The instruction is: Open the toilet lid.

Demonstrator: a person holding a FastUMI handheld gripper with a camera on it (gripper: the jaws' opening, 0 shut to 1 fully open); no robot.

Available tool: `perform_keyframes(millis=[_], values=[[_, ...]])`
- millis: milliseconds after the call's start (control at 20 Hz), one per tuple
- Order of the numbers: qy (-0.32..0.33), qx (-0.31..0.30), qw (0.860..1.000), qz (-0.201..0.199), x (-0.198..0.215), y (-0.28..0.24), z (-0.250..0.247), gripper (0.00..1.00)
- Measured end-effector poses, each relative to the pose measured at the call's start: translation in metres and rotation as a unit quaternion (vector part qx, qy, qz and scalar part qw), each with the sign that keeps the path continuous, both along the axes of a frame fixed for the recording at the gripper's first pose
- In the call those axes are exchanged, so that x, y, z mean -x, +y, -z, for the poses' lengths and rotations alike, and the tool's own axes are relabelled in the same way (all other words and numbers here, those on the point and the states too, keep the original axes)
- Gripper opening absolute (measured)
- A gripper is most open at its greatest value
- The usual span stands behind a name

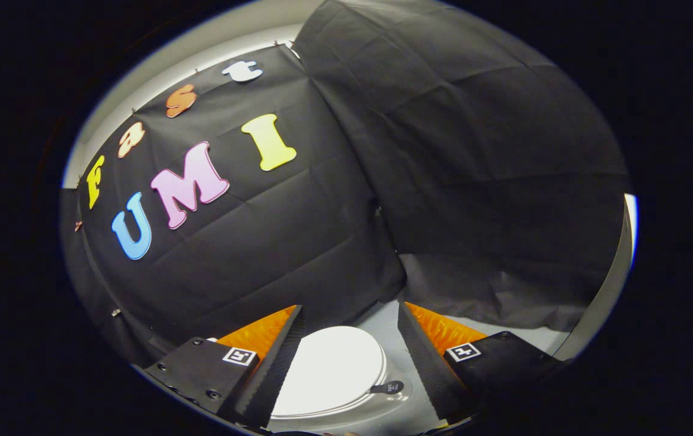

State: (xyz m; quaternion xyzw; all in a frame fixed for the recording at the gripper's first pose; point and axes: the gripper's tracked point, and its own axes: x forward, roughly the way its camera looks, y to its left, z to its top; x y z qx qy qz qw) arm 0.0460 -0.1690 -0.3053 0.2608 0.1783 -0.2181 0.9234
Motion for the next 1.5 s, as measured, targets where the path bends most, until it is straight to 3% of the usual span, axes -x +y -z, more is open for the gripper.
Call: perform_keyframes(millis=[450, 750, 1350, 1450, 1500], values=[[0.048, -0.152, 0.985, 0.069, 0.025, -0.024, 0.146, 0.97], [0.052, -0.272, 0.956, 0.098, 0.040, -0.009, 0.218, 0.97], [0.013, -0.416, 0.899, 0.135, 0.053, 0.034, 0.296, 0.96], [0.005, -0.422, 0.896, 0.140, 0.048, 0.038, 0.305, 0.86], [0.000, -0.423, 0.895, 0.143, 0.047, 0.040, 0.309, 0.86]])
